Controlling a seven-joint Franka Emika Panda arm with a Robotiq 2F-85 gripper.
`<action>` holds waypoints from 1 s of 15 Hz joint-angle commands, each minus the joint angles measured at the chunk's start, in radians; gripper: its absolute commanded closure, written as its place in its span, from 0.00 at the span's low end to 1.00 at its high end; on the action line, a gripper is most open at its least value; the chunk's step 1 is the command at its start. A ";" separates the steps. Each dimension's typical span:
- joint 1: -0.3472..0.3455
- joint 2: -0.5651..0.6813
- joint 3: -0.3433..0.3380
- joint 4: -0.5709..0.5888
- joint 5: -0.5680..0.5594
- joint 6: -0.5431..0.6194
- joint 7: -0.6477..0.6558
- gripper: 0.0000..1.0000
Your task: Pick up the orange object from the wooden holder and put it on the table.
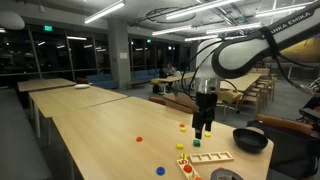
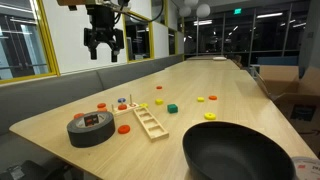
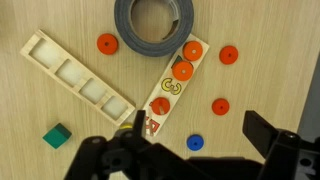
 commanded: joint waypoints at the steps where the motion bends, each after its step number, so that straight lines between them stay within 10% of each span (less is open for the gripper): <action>1: -0.002 -0.001 0.002 0.005 0.000 -0.002 -0.001 0.00; 15: 0.090 -0.016 0.098 -0.072 0.064 0.046 0.042 0.00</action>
